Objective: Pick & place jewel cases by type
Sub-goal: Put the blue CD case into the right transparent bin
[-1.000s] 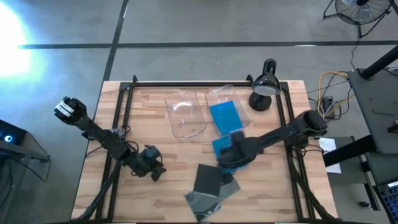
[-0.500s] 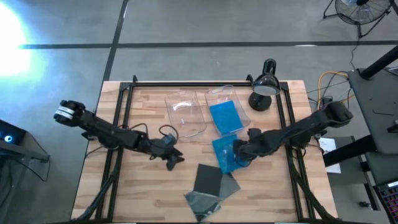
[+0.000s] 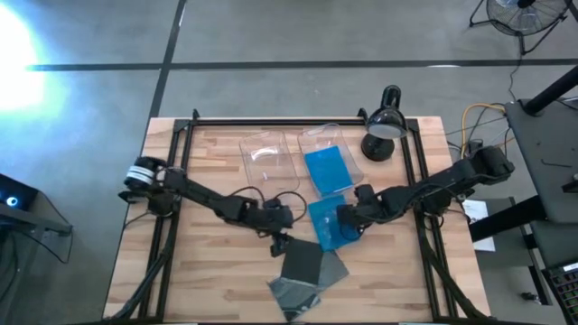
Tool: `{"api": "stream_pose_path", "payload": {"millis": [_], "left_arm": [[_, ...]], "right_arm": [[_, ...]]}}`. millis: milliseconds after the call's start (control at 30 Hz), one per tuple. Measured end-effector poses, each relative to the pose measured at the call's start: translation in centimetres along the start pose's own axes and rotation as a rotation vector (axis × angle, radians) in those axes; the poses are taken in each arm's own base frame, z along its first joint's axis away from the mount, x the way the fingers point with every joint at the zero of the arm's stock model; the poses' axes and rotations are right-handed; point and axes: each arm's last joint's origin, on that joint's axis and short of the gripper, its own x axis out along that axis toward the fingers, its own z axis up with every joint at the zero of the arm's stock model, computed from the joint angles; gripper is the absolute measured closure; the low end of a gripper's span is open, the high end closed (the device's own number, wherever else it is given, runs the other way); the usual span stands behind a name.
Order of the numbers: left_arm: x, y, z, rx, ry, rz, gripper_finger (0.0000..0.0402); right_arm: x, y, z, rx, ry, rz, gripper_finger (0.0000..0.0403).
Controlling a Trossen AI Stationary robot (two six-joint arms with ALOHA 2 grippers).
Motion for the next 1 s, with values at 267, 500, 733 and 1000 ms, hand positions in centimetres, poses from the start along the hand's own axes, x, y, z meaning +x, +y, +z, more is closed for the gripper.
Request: {"api": "stream_pose_path", "payload": {"millis": [267, 500, 733, 1000], "left_arm": [[2.3, 2.1, 2.5, -0.034, -0.012, 0.023, 0.0232], [4.0, 3.4, 3.8, -0.081, -0.006, 0.014, 0.0232], [5.5, 3.5, 3.5, -0.098, 0.019, 0.017, 0.0232], [5.5, 3.7, 3.1, -0.118, 0.061, 0.033, 0.0232]], "right_arm": [[2.1, -0.8, 0.9, -0.057, 0.016, 0.08, 0.0156], [3.5, -1.3, 2.2, -0.078, 0.031, 0.17, 0.0156], [3.2, -0.5, 3.3, -0.212, 0.095, 0.208, 0.0156], [1.0, 2.2, 4.1, -0.352, 0.068, 0.284, 0.0156]]}}
